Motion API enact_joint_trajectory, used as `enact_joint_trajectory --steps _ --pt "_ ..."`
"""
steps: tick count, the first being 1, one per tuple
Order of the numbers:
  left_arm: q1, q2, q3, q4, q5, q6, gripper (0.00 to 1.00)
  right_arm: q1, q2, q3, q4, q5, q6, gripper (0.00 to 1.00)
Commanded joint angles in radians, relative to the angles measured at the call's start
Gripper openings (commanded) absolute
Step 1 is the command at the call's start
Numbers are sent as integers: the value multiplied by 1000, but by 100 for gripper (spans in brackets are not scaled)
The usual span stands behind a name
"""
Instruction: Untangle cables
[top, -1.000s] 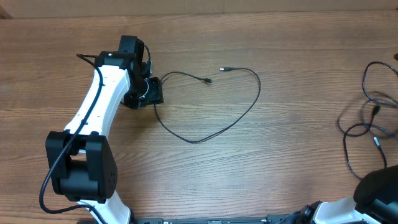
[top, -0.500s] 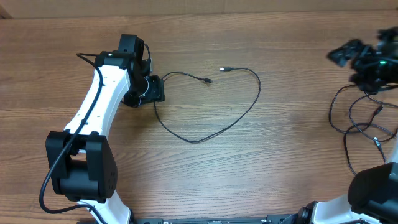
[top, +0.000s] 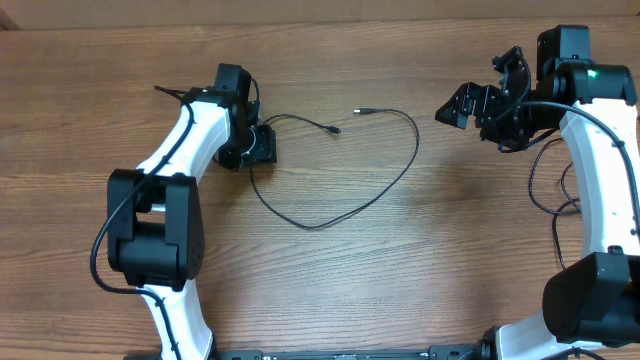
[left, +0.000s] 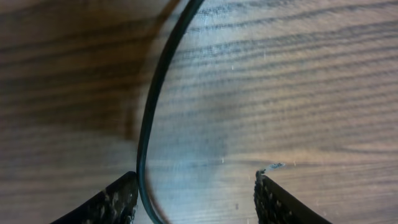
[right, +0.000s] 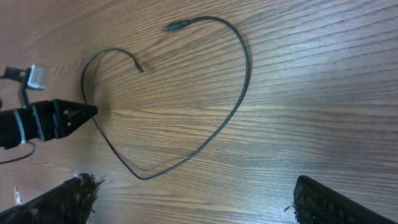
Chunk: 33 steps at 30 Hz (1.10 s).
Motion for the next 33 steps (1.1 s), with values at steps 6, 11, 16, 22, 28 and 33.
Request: enact_joint_trajectory --steps 6,11,16,22,28,33 --pt "-7 24 1 30 -85 45 61 0 -3 -3 -4 11 -9 100" --pt "-19 25 1 30 -87 45 60 0 -3 -3 -5 10 -8 100" --pt "-69 50 1 43 -60 45 33 0 -3 -3 -7 10 -8 97" --pt "-129 53 18 43 -57 45 4 0 -3 -3 -13 11 -9 97" --pt "-181 -14 217 -47 48 45 4 0 -3 -3 -15 94 -5 98" --pt "-237 -46 345 -6 259 45 4 0 -2 -3 -23 142 31 98"
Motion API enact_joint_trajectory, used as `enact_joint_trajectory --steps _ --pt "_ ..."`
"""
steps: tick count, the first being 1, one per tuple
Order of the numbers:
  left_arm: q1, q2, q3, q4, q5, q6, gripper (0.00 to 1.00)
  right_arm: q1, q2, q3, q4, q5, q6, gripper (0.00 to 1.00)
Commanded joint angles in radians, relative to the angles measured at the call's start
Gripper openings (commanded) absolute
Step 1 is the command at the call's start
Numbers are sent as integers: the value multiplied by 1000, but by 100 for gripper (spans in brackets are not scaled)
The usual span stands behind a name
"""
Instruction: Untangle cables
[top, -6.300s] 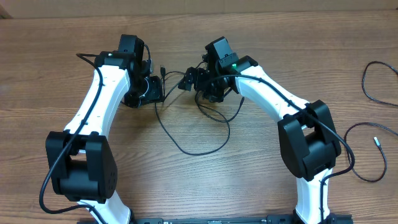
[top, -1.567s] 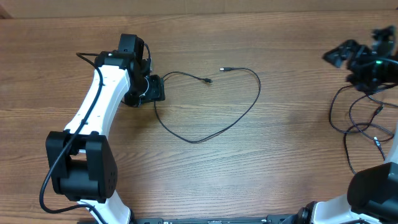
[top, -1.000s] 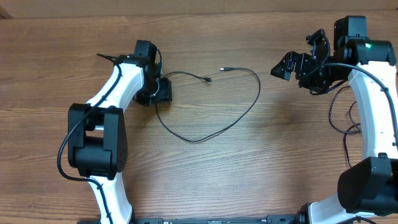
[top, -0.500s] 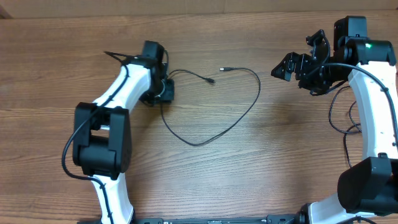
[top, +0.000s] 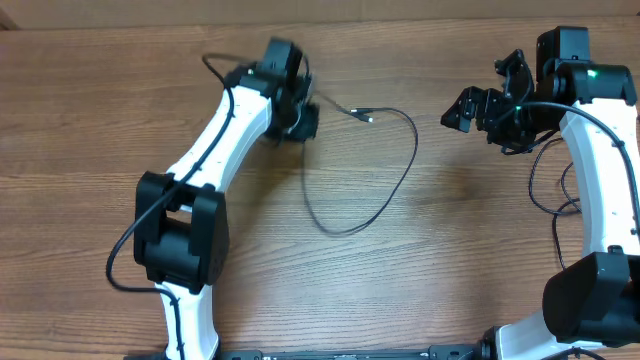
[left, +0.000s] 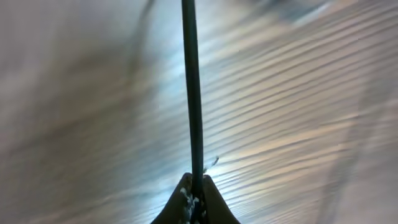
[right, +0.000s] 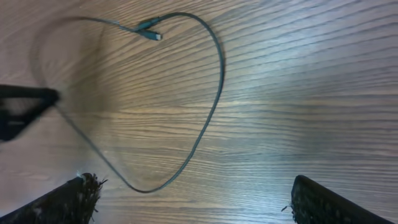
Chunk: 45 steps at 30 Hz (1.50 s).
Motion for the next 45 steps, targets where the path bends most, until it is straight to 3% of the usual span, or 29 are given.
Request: enact_joint_trajectory --steps 1,7,9,14,15,17,21,26,29,33,39,45 --pt "-63 -69 88 37 201 0 4 -1 -2 -3 -3 70 45 97" --pt "-178 -51 85 49 218 -42 7 -1 -2 -3 -4 117 97 97" --pt "-225 -50 85 53 208 -41 15 -1 -2 -3 -5 124 106 96" --pt "-331 -50 85 78 187 -31 20 -1 -2 -3 -16 159 138 94" --pt "-343 -50 85 80 179 -31 24 -1 -2 -3 -19 175 150 95" --pt "-363 -50 85 76 156 -30 41 -1 -2 -3 -34 230 177 95" --pt "-367 -51 86 49 68 -29 45 -1 -2 -3 -41 246 177 96" --pt "-305 -88 88 -13 -31 -18 47 -1 -2 -3 -45 242 177 99" --pt "-209 -160 88 -64 -112 -19 51 0 -2 -3 -26 140 176 100" --pt "-81 -211 88 -127 -112 -49 57 23 2 -3 15 92 174 100" --pt "63 -206 85 -240 -75 -135 60 143 100 -5 178 166 -3 100" --pt "63 -204 85 -247 -76 -134 62 185 262 -5 311 292 -13 100"
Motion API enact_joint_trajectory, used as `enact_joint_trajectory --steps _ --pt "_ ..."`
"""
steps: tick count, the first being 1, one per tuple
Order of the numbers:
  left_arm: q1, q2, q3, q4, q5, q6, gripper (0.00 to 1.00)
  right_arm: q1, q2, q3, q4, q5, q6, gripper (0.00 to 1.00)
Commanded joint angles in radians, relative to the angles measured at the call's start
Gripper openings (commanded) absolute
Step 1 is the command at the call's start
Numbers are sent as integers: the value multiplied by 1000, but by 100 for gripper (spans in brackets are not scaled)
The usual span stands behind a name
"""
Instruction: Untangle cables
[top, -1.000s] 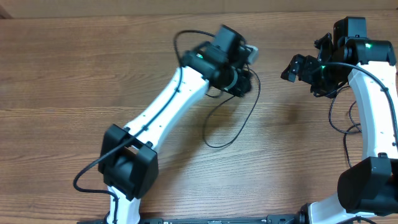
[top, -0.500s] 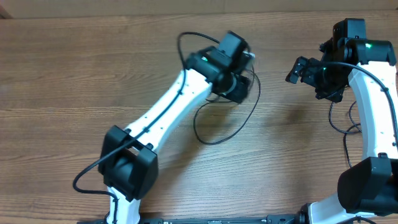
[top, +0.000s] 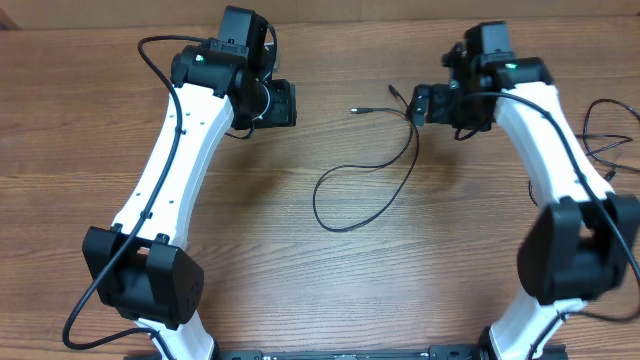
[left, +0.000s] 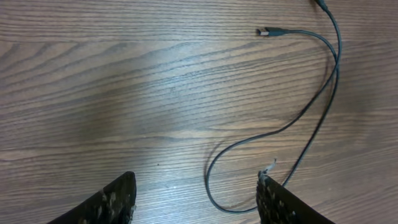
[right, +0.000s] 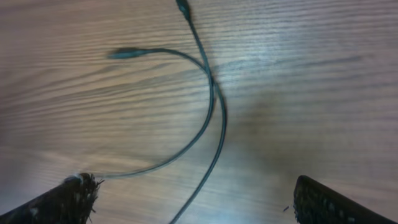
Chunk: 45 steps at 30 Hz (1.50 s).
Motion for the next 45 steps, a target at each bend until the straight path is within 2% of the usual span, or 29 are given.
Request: enact_joint_trajectory --steps 1,6,10,16,20,22,23,24,25,27,31,37,45 --pt "-8 -3 6 -3 13 -17 62 -2 88 -5 59 65 -30 100" --pt "-9 -3 6 -3 12 -17 65 3 183 -5 137 53 -29 89" --pt "-9 -3 6 -3 1 -17 68 16 219 -5 168 55 0 84" --pt "-9 -2 6 -3 -7 -17 69 39 264 -5 194 54 50 83" --pt "-9 -2 6 -3 -17 -17 69 61 296 -5 192 54 51 79" --pt "-9 -2 6 -3 -17 -17 69 72 310 -6 188 54 55 72" --pt "-9 -2 6 -3 -17 -17 69 80 314 -6 186 54 71 61" --pt "-9 -2 6 -3 -17 -17 69 83 314 -6 186 54 80 54" --pt "-9 -2 6 -3 -17 -17 68 88 314 -6 185 54 97 41" --pt "-9 -2 6 -3 -17 -17 68 92 314 -6 171 54 137 20" --pt "-9 -2 6 -4 -17 -17 68 92 314 -6 131 55 199 4" --pt "-9 -2 6 -13 -17 -17 68 74 284 51 7 62 241 4" --pt "-9 -2 6 -18 -18 -16 68 -21 64 215 -108 126 241 4"
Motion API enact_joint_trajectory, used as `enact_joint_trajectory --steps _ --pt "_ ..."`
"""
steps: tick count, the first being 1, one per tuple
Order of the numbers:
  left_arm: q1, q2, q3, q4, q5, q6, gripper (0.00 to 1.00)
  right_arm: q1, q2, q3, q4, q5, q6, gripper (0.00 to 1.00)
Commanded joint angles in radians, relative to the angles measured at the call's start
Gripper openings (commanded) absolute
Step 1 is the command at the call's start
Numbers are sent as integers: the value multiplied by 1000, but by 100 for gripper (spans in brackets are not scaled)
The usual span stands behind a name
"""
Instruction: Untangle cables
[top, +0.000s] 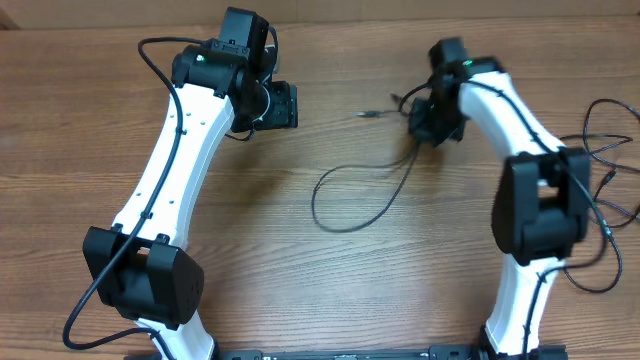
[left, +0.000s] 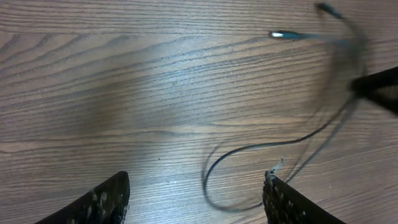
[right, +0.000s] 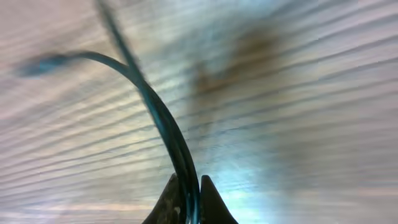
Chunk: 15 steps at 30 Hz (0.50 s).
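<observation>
A thin black cable (top: 352, 205) lies looped on the wooden table, both its ends near the back centre (top: 372, 113). My right gripper (right: 188, 193) is shut on the cable where two strands cross, and in the overhead view it sits low at that spot (top: 425, 128). The strands (right: 163, 121) run up from between its fingers, blurred. My left gripper (left: 196, 199) is open and holds nothing; from the overhead view it hangs at the back left (top: 275, 105). The left wrist view shows the cable loop (left: 261, 168), blurred.
Both white arms reach over the table from the front edge. A separate bundle of black wiring (top: 600, 150) hangs off the right side of the table, by the right arm.
My right gripper was open above the crossing strands; now it is down at them and shut on the cable. The cable's ends have shifted slightly. The left arm has kept its place.
My left gripper stood open around the cable at the left of the loop, then was shut on it further back and right. By the last earlier moment it was open and raised, the loop narrower, and my right gripper had come over the cable's ends; now it grips there.
</observation>
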Motion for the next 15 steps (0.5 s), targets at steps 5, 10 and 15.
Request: enact_joint_trajectory --steps 5,10,15 --pt "-7 -2 6 1 -16 -2 68 -175 -306 171 -82 221 -3 4" --pt "-7 -2 6 1 -16 -2 68 -352 -394 178 -84 261 -6 4" --pt "-7 -2 6 0 -16 -2 68 -525 -396 177 -89 261 -6 4"
